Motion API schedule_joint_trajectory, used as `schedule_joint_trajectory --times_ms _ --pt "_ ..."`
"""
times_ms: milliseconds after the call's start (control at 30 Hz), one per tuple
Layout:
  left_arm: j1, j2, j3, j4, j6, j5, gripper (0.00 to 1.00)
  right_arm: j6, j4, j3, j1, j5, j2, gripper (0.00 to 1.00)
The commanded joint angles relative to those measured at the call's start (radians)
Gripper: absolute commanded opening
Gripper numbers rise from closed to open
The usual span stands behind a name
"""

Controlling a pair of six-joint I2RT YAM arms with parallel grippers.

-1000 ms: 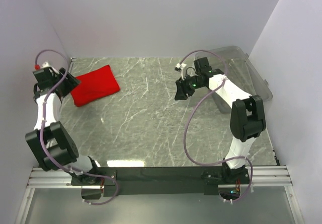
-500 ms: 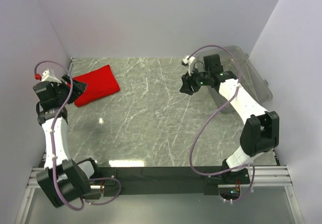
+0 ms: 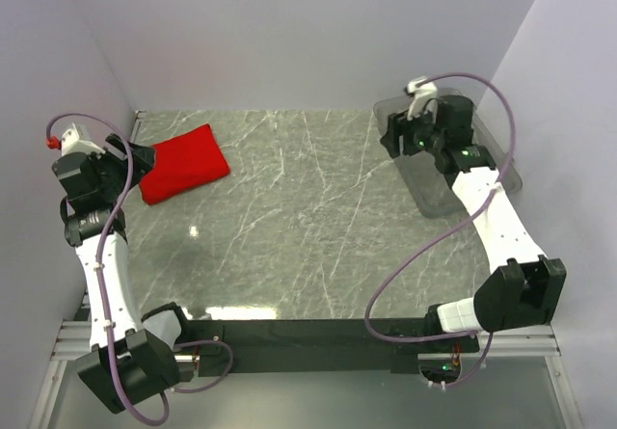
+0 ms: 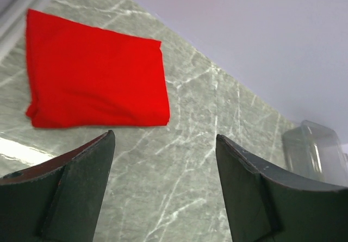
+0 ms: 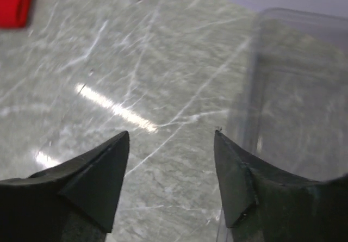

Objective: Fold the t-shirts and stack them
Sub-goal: Neatly place the folded tshirt to the corner

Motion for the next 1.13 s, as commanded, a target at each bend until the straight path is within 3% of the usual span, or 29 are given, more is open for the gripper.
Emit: schedule_joint_trajectory --times_ms 0,133,400,533,667,1100 --pt "-0.021 -0.012 0.069 -0.021 0.056 -0.050 0.81 0.158 0.057 -0.004 -0.055 0.163 -0.052 0.72" --pt "-0.030 -0.021 0.049 -0.008 0.038 -0.078 0.85 0.194 0.066 -0.027 -0.092 0.287 -0.095 0.88" --pt "-0.032 -0.027 0.027 -0.006 0.029 -0.246 0.91 0.267 0.095 -0.064 -0.093 0.466 -0.152 0.91" --pt "-0.032 -0.020 0.006 0.011 0.033 -0.168 0.92 0.276 0.087 -0.064 -0.092 0.487 -0.156 0.91" --pt "-0.035 -0.039 -0.002 0.015 0.108 -0.001 0.91 0.287 0.095 -0.083 -0.092 0.495 -0.170 0.91" --pt "-0.069 -0.084 -0.013 -0.014 0.153 -0.004 0.91 0.295 0.118 -0.126 -0.093 0.532 -0.179 0.93"
